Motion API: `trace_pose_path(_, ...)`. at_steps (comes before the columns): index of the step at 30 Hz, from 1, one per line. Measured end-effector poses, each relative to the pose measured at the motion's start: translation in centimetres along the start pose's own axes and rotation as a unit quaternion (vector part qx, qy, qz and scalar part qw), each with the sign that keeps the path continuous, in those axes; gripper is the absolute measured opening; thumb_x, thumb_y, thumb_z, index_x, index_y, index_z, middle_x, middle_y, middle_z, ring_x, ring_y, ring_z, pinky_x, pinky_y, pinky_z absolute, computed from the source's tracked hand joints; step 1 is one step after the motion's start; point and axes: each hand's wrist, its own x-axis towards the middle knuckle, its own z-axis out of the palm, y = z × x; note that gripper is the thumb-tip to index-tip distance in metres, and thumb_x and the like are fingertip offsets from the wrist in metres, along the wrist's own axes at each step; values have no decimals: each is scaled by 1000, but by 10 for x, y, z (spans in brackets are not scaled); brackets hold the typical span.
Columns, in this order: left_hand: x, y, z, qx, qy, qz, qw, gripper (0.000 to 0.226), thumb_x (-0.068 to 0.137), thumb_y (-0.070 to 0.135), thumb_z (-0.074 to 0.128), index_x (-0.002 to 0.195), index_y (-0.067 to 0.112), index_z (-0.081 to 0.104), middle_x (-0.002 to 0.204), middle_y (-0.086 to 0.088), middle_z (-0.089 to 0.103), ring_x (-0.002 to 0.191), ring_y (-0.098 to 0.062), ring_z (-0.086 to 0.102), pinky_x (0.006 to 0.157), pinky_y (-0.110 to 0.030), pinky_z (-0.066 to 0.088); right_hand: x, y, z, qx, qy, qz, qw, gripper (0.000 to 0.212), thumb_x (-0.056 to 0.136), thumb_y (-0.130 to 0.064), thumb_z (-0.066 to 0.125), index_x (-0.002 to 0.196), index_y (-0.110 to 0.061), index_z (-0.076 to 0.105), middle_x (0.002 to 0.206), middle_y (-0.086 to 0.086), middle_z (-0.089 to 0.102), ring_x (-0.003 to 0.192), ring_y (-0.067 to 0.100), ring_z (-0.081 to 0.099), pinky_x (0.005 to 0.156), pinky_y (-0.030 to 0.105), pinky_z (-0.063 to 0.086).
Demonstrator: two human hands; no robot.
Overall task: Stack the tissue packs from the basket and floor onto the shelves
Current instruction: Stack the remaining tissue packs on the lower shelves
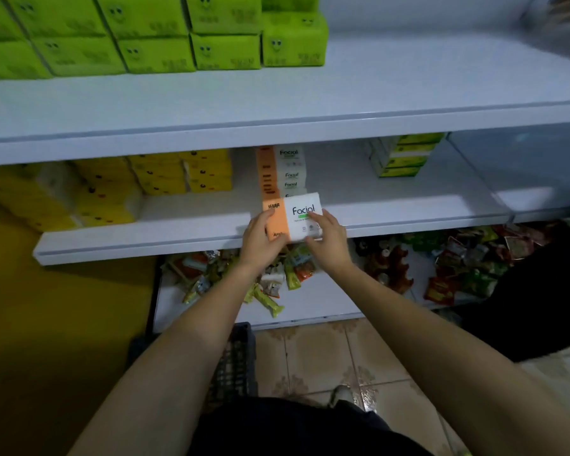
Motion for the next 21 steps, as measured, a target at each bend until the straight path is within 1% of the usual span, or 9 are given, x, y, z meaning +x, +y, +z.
trace_pose_path(2, 12, 0, 0, 2, -1, -11, 1000, 65, 83, 8, 65, 141, 14, 35, 141, -9, 39, 124, -20, 42, 98, -26, 39, 15, -1, 4, 8, -8, 1, 1000, 51, 87, -7, 53, 136, -16, 44, 148, 8, 33, 137, 26, 25, 107, 27, 21)
trace_pose_path(5, 32, -5, 1, 16, -13, -5, 1000, 68, 79, 6, 67, 140, 12, 36, 138, -10, 45, 123, -25, 46, 103, -43, 43, 36, -1, 11, 43, -2, 29, 999, 49, 88, -4, 52, 135, -13, 44, 145, 11, 31, 133, 26, 29, 106, 25, 26)
trace_pose_path(8, 53, -11, 5, 55, -6, 8, 998, 57, 80, 8, 68, 132, 7, 45, 128, -11, 52, 116, -29, 52, 100, -46, 44, 56, -1, 19, 78, 1, 60, 995, 45, 90, -4, 52, 134, -8, 44, 139, 12, 30, 118, 21, 43, 93, 13, 32)
trace_pose_path(10, 64, -17, 7, 77, 2, 2, 997, 51, 82, 9, 66, 129, 7, 48, 130, -10, 50, 117, -30, 50, 101, -44, 43, 64, 1, 25, 78, -6, 71, 994, 45, 91, -6, 52, 135, -6, 43, 138, 12, 31, 115, 21, 46, 87, 8, 29)
trace_pose_path(12, 72, -20, 8, 92, 6, -6, 996, 48, 85, 7, 62, 130, 8, 46, 135, -11, 46, 120, -29, 47, 103, -43, 41, 69, 2, 29, 70, -15, 67, 995, 46, 91, -7, 52, 136, -6, 41, 140, 13, 31, 121, 24, 44, 87, 7, 26)
trace_pose_path(13, 75, -20, 8, 95, 8, -9, 995, 47, 87, 7, 60, 131, 8, 45, 137, -11, 44, 121, -28, 46, 104, -42, 40, 71, 2, 30, 66, -18, 61, 996, 47, 91, -7, 52, 136, -6, 40, 141, 13, 31, 124, 24, 42, 91, 8, 26)
trace_pose_path(15, 81, -21, 8, 95, 11, -9, 995, 45, 89, 6, 57, 132, 8, 44, 137, -11, 43, 121, -26, 47, 104, -35, 40, 74, 3, 32, 55, -17, 50, 997, 48, 91, -6, 51, 137, -5, 39, 141, 13, 33, 129, 25, 38, 104, 17, 26)
trace_pose_path(17, 85, -21, 8, 98, 11, -5, 995, 43, 89, 6, 56, 131, 7, 44, 134, -11, 46, 118, -24, 49, 97, -27, 40, 77, 4, 32, 49, -11, 50, 997, 48, 91, -6, 49, 138, -4, 38, 141, 14, 34, 130, 25, 36, 108, 24, 27)
trace_pose_path(21, 89, -22, 8, 98, 12, -10, 995, 40, 91, 7, 55, 129, 9, 44, 131, -9, 50, 110, -22, 54, 83, -17, 41, 80, 4, 30, 38, -36, 54, 997, 52, 93, -8, 47, 142, -6, 32, 149, 13, 28, 136, 25, 30, 110, 28, 24)
